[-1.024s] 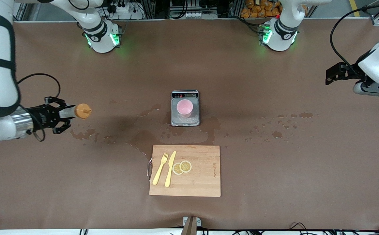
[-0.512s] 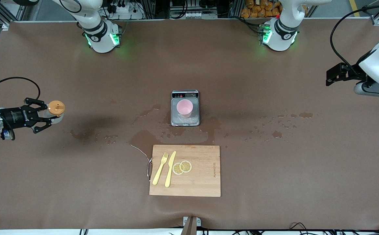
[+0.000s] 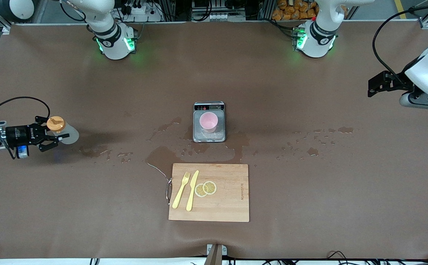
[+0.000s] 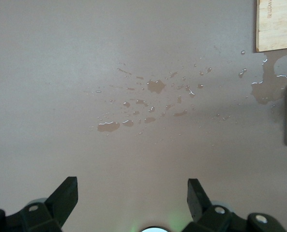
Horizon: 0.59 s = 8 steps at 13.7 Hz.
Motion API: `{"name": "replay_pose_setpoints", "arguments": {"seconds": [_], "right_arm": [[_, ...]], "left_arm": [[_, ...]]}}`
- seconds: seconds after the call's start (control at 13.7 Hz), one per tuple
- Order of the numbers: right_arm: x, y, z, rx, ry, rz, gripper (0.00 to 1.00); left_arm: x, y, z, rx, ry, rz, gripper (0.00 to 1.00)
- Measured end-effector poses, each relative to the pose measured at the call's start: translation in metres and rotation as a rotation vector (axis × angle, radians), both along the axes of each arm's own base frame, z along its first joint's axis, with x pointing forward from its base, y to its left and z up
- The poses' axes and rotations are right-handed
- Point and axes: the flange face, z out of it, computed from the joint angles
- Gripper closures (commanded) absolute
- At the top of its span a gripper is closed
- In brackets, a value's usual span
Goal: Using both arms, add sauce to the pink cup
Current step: 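Carry the bottle back and lower it onto the table with the right gripper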
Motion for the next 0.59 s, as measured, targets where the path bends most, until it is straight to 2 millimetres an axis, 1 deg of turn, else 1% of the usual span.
{"name": "replay_pose_setpoints", "arguments": {"seconds": [0.15,0.29,0.44,0.59], "right_arm": [[-0.006,-0.007,-0.036,0.084,-0.021,-0.039,1.00],[-0.010,-0.009,-0.068,0.150,-0.034,-0.072,1.00],[-0.012,-0.007,-0.091,0.179,-0.027,-0.100,1.00],[-0.015,-0.008,-0.106,0.177,-0.017,-0.118,1.00]], "left_arm": [[0.000,0.000,0.000,0.000,0.000,0.000,0.00],[0.000,0.000,0.000,0.000,0.000,0.000,0.00],[0.000,0.000,0.000,0.000,0.000,0.000,0.00],[0.000,0.000,0.000,0.000,0.000,0.000,0.00]]}}
